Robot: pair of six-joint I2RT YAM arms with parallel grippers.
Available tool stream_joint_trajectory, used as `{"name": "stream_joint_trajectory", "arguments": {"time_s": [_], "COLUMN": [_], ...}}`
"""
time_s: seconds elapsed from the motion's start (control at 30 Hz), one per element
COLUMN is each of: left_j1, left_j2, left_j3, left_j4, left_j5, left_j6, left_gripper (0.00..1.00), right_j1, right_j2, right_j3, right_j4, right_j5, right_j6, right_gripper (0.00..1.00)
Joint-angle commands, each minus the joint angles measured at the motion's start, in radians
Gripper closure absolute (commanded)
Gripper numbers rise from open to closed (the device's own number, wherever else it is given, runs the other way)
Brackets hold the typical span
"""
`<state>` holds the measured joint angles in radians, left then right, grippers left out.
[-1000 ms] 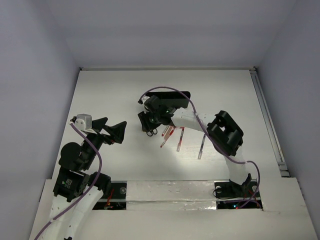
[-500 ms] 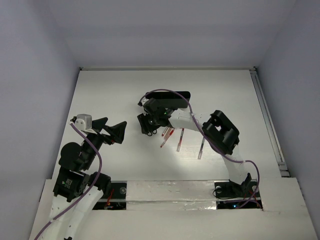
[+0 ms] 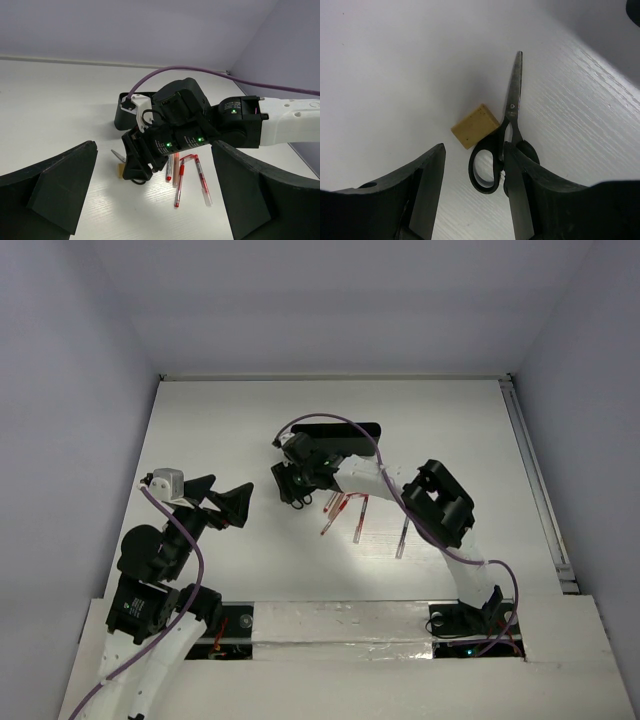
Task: Sort the stationery into containers
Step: Pick up the stationery from the center of the board.
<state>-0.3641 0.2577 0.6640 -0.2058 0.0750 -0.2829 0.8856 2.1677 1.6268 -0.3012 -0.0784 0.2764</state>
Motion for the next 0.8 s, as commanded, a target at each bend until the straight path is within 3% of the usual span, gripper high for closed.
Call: {"name": "stream_joint_trajectory", "arguments": {"time_s": [0.0, 0.77], "left_j1": [0.005, 0.005], "left_j2": [-0.011, -0.014], "left_j3": [0.008, 0.008], "left_j4": [0.056, 0.057], "left_j5": [0.009, 0.009], "left_j6": [0.004, 0.005], "left_gripper": [0.01, 0.01], "right_j1": [0.013, 0.055], "right_j2": [0.02, 0.126], "right_j3": [0.053, 0.206], "right_j4": [-0.01, -0.113], "right_j5": [0.02, 0.072], "right_j6": [-0.017, -0.049], "right_gripper": [0.44, 0.48]}}
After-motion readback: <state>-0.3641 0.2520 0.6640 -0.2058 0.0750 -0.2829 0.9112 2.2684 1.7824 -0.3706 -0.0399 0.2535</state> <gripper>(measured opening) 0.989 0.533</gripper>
